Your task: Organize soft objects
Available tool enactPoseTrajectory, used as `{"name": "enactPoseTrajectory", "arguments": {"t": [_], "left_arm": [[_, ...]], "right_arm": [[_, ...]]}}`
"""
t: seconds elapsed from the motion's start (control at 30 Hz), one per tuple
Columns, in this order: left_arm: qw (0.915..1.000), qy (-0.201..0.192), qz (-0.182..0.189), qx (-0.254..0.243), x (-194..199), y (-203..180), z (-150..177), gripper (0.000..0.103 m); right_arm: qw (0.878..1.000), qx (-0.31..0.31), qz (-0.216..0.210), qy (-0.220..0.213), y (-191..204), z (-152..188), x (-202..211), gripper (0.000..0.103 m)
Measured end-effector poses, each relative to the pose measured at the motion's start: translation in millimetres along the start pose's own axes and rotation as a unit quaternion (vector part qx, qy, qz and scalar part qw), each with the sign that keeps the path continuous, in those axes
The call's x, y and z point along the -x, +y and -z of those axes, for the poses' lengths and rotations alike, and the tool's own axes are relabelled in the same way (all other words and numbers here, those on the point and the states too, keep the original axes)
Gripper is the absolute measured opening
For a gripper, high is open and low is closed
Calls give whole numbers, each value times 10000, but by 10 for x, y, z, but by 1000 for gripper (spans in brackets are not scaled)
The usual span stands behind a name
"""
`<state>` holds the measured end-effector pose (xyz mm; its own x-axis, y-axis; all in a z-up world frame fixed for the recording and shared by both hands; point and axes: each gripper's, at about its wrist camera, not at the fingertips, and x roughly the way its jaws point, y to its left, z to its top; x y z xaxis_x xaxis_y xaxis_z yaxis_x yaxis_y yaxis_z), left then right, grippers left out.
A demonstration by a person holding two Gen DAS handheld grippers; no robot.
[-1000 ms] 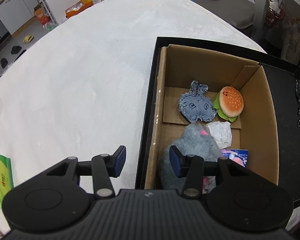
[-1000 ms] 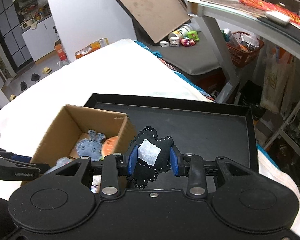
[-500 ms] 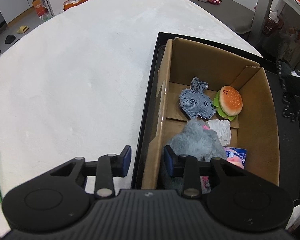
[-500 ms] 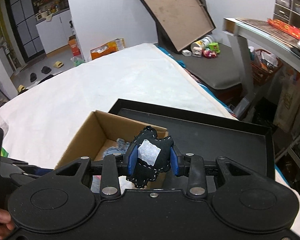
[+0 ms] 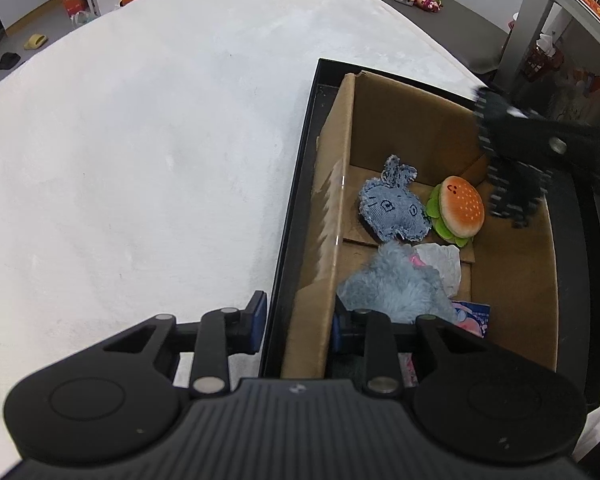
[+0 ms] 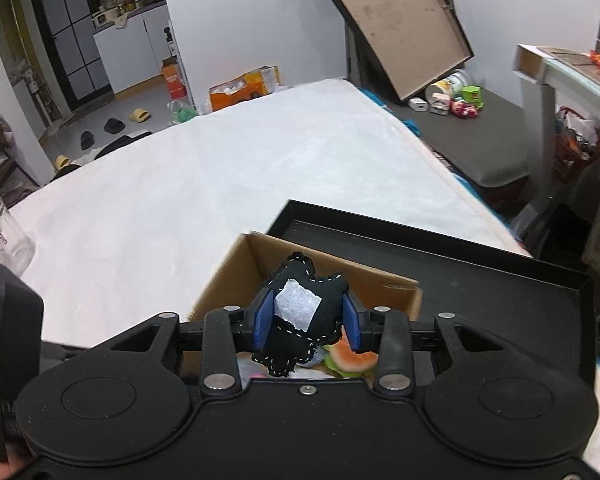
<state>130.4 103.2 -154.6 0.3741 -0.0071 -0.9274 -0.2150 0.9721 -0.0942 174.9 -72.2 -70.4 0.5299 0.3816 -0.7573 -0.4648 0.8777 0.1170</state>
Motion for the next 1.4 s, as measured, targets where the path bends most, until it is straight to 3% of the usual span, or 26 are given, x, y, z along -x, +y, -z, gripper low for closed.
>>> {"name": "enactPoseTrajectory", "arguments": {"t": [0.1, 0.27, 0.7, 0.93, 1.2, 1.4], "left_arm": [[10000, 12, 34, 0, 9, 15, -1, 29], [10000, 35, 38, 59, -6, 28, -16, 29], [9997, 6, -245, -7, 159, -81, -27, 34], [9988, 6, -492, -78, 307, -185, -15, 54], [9973, -265, -636, -241, 613, -365, 86, 83], [9966, -371, -598, -425, 788, -508, 161, 88]], "right_arm": [[9994, -61, -331, -32, 99, -22, -67, 55], [9989, 143, -420, 118, 242, 1, -147, 55], [9995, -123, -217, 184, 27, 111, 59, 56], [9993, -339, -60, 124, -139, 240, 288, 69], [9982, -592, 77, -70, -325, 350, 550, 95], [9960, -851, 207, -195, -475, 463, 744, 103]]}}
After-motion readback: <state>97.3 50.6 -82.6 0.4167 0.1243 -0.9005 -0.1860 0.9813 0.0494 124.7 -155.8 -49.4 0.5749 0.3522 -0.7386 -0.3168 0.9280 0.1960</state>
